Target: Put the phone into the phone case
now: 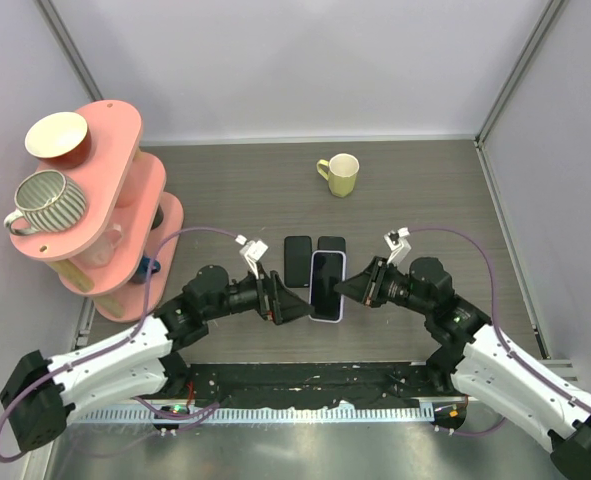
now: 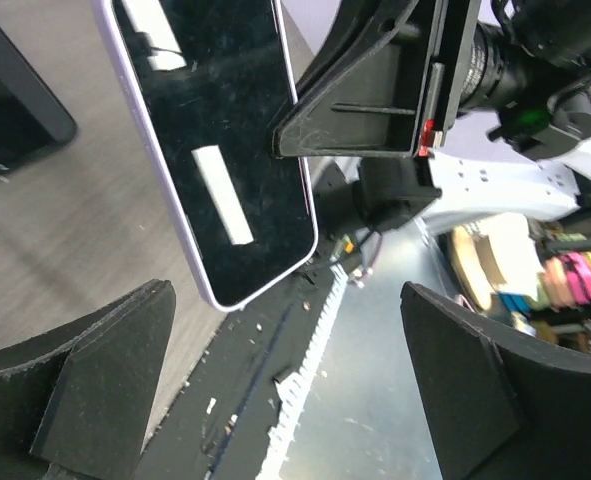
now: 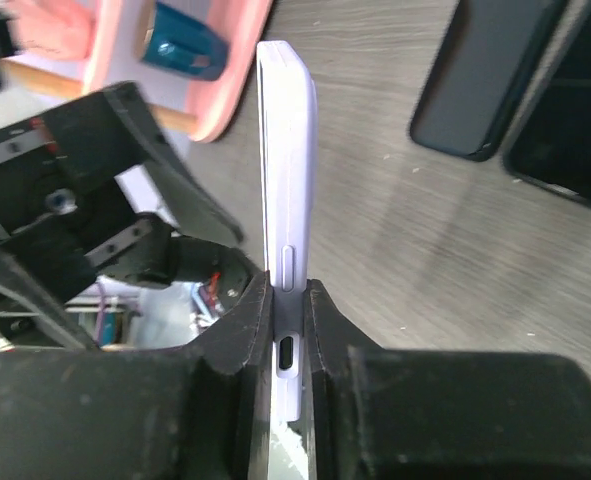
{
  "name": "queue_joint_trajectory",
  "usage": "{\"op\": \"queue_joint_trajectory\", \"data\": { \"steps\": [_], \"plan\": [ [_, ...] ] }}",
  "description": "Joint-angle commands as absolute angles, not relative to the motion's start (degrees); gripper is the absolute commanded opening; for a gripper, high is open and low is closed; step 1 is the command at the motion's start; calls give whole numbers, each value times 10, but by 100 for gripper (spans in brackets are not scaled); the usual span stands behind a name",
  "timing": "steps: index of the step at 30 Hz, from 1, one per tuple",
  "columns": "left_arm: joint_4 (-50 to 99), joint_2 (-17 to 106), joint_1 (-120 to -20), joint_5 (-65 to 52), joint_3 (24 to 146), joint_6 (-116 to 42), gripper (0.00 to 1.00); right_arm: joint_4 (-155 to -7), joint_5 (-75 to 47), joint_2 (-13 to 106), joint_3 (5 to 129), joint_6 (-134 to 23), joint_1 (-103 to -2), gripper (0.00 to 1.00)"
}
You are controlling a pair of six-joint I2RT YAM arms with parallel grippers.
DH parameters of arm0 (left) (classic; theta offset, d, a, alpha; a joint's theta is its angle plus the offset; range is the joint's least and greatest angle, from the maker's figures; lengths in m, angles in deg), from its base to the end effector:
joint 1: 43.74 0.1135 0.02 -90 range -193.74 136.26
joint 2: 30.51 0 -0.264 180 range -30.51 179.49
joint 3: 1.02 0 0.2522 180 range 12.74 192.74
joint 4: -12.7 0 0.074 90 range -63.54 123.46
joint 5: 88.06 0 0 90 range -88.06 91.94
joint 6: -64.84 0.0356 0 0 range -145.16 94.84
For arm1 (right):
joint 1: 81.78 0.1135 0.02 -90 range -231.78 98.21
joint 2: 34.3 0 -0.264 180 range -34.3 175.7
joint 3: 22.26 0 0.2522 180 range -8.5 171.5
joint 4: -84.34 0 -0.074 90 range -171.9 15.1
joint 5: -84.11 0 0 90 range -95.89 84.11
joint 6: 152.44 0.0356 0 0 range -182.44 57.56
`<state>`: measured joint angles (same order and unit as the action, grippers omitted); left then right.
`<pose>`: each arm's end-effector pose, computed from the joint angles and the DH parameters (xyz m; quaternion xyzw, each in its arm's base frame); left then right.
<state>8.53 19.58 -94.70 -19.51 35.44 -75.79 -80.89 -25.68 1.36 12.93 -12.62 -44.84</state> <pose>0.1167 -0.1646 0.2390 0.1224 0.7493 -0.5819 0.2914 0.1218 0.1066 0.2371 -0.0159 0.7896 0.5100 0.3409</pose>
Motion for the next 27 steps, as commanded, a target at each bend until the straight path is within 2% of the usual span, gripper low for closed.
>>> {"op": "queue_joint_trajectory", "data": {
  "steps": [1,5,11,19,27],
  "plan": [
    [247,132,-947,-91,431,-659,100,-684,-159,44,243,-214,-461,1],
    [395,106,-946,-33,482,-585,100,-569,-64,124,321,-299,-486,1],
    [453,91,-947,-39,493,-552,100,-512,-40,245,410,-364,-526,1],
    [428,49,-948,-46,474,-553,100,-519,-162,364,453,-419,-659,1],
    [428,36,-948,-50,475,-557,100,-561,-298,454,461,-435,-724,1]
  ]
}}
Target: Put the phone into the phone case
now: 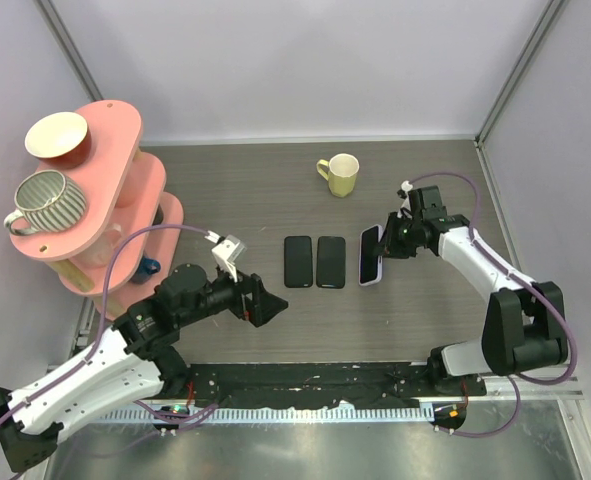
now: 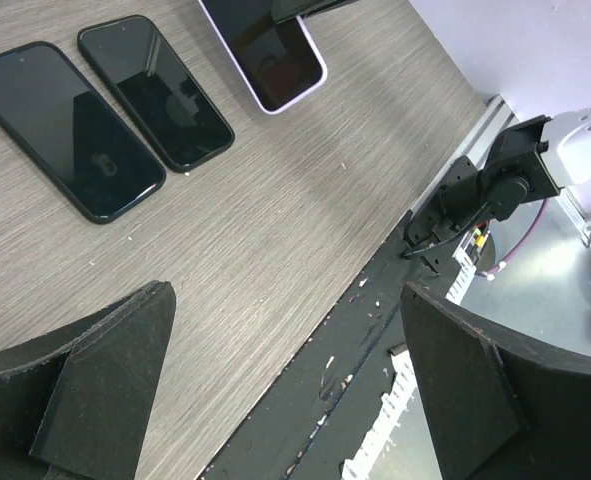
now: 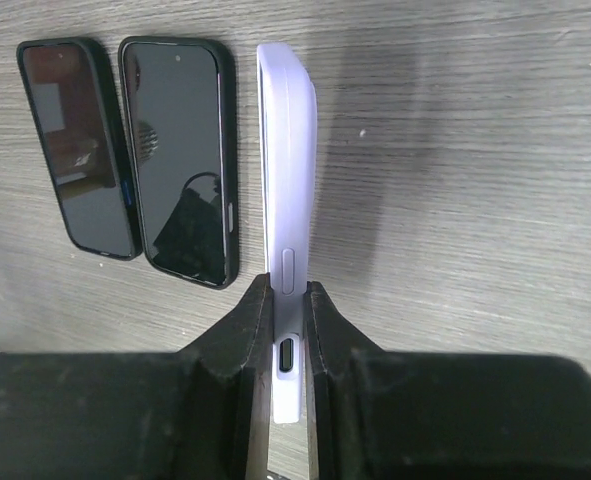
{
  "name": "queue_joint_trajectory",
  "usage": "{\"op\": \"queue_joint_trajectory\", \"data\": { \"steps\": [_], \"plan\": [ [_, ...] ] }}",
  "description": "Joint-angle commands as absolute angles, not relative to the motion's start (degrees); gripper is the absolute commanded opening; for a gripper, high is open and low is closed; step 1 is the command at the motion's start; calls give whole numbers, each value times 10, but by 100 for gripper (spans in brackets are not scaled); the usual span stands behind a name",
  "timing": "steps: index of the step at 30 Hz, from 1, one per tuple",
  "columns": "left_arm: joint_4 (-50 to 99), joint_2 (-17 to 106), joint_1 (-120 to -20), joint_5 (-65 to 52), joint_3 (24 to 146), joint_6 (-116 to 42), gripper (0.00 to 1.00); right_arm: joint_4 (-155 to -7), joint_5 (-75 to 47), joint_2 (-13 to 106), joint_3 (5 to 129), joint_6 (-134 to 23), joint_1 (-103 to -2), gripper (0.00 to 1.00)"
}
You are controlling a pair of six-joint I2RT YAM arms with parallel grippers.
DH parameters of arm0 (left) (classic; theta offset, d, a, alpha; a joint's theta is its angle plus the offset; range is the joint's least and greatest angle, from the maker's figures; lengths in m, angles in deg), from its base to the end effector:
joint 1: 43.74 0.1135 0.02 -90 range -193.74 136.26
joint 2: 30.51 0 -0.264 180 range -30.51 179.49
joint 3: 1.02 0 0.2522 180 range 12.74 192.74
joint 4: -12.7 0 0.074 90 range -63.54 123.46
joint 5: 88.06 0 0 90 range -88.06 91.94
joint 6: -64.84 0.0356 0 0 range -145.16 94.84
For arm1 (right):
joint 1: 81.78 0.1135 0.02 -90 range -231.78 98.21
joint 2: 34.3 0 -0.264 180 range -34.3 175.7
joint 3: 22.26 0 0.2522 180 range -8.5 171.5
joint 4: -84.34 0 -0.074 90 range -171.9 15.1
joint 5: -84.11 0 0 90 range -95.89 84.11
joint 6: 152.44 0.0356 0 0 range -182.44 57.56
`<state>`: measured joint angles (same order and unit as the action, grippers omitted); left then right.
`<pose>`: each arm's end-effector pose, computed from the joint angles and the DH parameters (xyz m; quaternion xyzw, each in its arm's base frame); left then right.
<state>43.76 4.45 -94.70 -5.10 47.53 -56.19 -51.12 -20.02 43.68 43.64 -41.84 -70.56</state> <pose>0.0930 -0.1216 0.2912 0.1750 0.7863 -0.4247 0.4131 0.2645 0.0613 0.2283 0.0425 0.9503 0.1914 0.2418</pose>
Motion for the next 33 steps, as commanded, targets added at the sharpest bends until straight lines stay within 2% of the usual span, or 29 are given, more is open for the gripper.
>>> {"op": "queue_joint_trajectory", "data": {
  "steps": [1,6,9,14,15,16,19,21,26,27,30,32,33],
  "plan": [
    [424,34,-947,-54,473,-557,100,-571,-312,461,459,-434,-726,1],
    [420,29,-947,-56,469,-558,100,-606,-350,506,431,-437,-747,2],
    [416,25,-948,-56,468,-557,100,-636,-364,534,412,-432,-763,9],
    [417,29,-947,-55,468,-557,100,-638,-338,567,409,-428,-768,13],
    [420,29,-948,-57,468,-556,100,-640,-341,569,407,-427,-768,15],
    [421,31,-948,-56,470,-556,100,-643,-343,575,408,-425,-768,25],
    [420,32,-947,-56,471,-554,100,-643,-318,575,411,-421,-769,43],
    [418,33,-947,-56,469,-554,100,-643,-306,573,414,-417,-770,48],
    [416,31,-947,-57,469,-556,100,-640,-267,529,412,-399,-771,55],
    [416,28,-948,-57,468,-554,100,-635,-244,518,410,-396,-771,62],
    [414,18,-947,-53,470,-550,100,-591,-181,474,417,-378,-770,74],
    [413,17,-948,-55,473,-547,100,-576,-189,439,411,-369,-766,80],
    [413,16,-947,-55,476,-550,100,-573,-191,394,397,-365,-750,90]
  ]
}}
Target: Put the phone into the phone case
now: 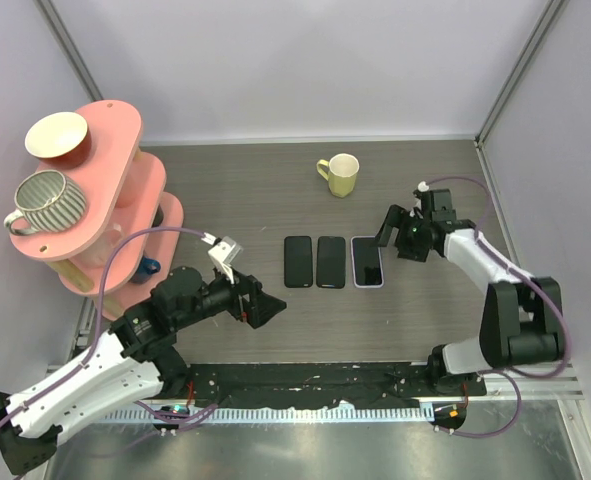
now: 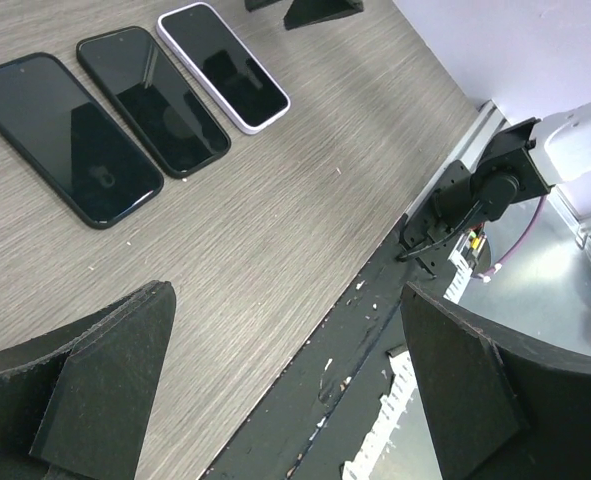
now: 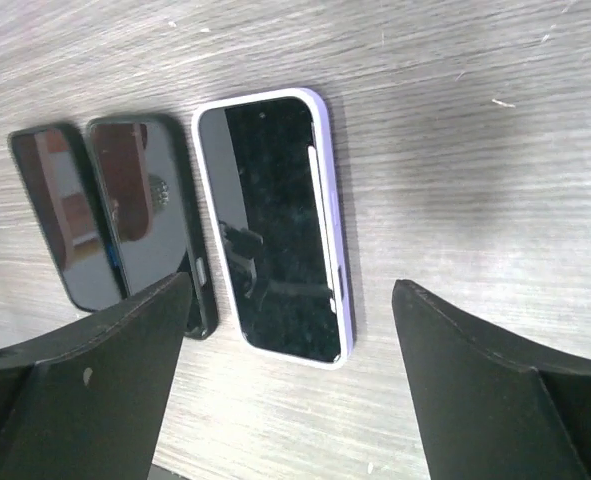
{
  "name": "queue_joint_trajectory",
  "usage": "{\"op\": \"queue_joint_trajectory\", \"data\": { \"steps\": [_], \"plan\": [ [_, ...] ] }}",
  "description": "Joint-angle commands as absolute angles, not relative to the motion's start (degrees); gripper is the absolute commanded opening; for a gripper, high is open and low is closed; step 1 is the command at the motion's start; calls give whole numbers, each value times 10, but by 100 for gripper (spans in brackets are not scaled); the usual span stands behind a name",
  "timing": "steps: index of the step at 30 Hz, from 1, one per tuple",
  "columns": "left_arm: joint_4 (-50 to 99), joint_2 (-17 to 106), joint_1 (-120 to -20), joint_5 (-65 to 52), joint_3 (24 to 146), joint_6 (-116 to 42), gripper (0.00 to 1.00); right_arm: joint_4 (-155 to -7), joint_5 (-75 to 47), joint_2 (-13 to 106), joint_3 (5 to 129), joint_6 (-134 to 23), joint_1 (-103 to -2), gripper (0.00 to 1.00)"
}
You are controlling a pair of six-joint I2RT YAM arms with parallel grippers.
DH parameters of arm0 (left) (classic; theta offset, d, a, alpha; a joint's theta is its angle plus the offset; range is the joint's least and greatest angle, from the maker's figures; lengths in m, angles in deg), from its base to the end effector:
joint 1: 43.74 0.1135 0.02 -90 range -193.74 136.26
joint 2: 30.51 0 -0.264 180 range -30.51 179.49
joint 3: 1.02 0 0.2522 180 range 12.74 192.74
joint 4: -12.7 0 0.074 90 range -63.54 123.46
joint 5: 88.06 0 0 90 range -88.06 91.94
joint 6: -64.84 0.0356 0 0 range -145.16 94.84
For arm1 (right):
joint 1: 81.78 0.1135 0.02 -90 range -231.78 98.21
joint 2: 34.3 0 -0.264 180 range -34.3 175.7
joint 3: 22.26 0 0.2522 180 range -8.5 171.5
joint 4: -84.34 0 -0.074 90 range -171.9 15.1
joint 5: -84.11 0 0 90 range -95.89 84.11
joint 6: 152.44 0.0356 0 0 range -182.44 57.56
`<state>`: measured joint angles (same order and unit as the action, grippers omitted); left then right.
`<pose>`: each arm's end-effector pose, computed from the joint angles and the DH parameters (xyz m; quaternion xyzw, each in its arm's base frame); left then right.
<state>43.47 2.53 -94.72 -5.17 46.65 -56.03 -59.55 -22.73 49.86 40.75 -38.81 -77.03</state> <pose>0.0896 -0.1176 0.2907 0.1760 0.7791 -0.4303 0.4206 0.2850 0.0340 0.1942 0.1150 0.9430 0.2046 0.2359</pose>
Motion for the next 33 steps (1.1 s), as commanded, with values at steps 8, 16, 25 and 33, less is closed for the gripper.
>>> {"op": "queue_joint_trajectory", "data": {
  "steps": [8,16,25,33],
  "plan": [
    [399,17,-947,-41,497,-572,100,-494,-163,182,381,-341,-713,91],
    [385,-20,-947,61,501,-601,100,-439,-123,-18,385,-306,-712,98],
    [394,-105,-947,109,472,-619,100,-453,-170,-155,329,-312,-712,100],
    [404,-115,-948,122,459,-628,100,-456,-178,-156,334,-316,-712,100]
  ]
}}
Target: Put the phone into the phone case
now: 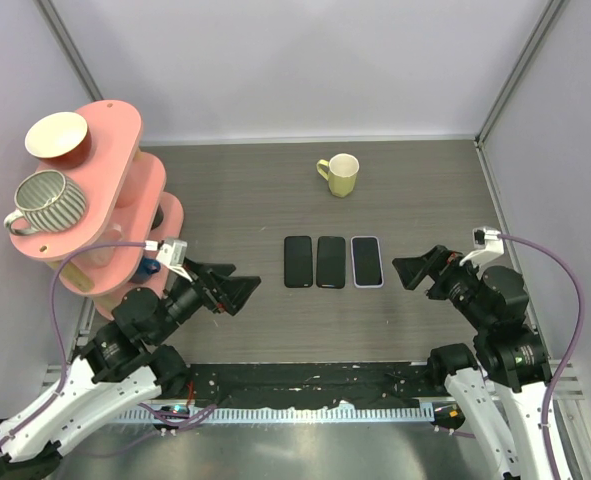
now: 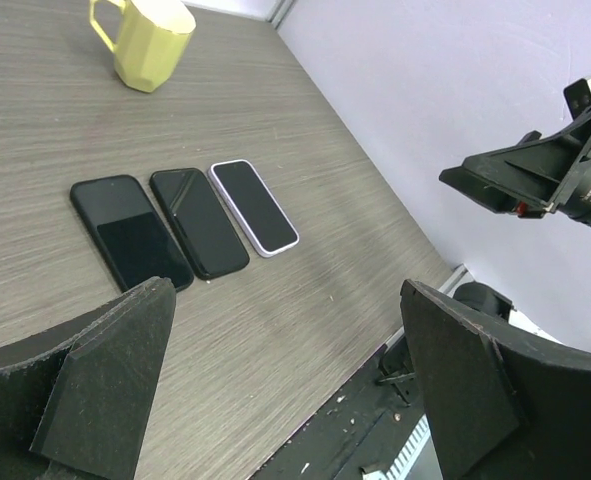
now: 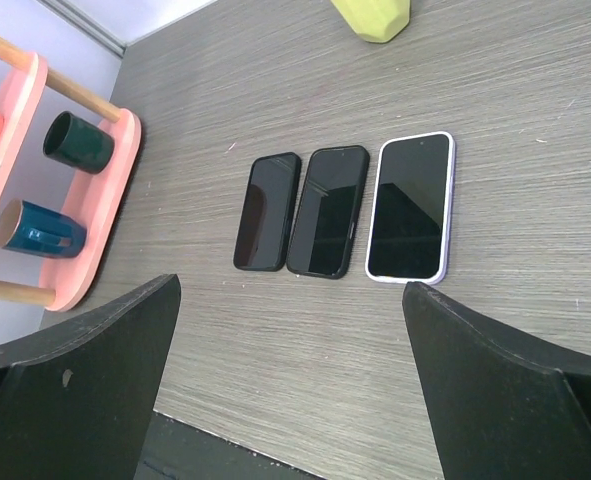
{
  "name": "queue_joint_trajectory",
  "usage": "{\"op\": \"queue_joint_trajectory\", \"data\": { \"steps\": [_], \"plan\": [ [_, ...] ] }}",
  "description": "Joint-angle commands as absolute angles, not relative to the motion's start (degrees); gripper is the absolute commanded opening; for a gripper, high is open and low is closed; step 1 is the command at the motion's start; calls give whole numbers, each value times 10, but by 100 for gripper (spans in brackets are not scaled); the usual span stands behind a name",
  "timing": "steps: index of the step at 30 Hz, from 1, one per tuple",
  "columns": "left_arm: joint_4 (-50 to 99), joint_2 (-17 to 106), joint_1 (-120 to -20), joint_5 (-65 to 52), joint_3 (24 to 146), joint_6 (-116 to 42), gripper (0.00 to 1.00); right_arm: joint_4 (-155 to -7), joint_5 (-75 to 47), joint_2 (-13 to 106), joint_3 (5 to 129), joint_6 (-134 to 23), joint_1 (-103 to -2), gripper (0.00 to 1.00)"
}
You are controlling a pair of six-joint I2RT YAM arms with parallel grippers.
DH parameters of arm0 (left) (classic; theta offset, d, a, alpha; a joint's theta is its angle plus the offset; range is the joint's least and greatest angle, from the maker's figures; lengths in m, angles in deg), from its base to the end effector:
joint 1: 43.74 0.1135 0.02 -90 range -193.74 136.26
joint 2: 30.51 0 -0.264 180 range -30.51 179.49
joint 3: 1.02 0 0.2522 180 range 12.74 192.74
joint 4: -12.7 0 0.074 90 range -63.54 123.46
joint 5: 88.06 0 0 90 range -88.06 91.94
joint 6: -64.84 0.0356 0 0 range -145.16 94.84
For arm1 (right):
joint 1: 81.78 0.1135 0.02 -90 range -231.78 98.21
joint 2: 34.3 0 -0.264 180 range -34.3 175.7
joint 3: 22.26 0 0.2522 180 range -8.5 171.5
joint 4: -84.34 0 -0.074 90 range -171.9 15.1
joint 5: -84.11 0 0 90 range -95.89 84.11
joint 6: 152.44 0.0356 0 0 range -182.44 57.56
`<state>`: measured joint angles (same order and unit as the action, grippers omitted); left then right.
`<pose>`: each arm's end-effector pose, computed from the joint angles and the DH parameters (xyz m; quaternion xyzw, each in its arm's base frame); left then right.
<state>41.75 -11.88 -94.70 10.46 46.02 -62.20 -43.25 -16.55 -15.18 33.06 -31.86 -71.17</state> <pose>0.0676 -0.0750 0.3166 0.0341 0.7102 -0.4491 0.5411 0.0762 0.0210 0.3185 0.0831 0.7939 0.2798 0.5334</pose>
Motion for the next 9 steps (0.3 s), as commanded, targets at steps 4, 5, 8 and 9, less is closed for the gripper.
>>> {"op": "queue_joint_trajectory", "data": {
  "steps": [4,5,8,9],
  "plan": [
    [408,-106,-948,122,465,-626,100,-459,-182,-156,332,-317,-712,100],
    [408,-106,-947,121,466,-624,100,-460,-183,-157,332,-316,-712,99],
    [407,-106,-947,127,467,-622,100,-460,-184,-155,331,-316,-712,99],
    [405,-106,-947,127,466,-620,100,-461,-185,-156,332,-315,-712,99]
  ]
}}
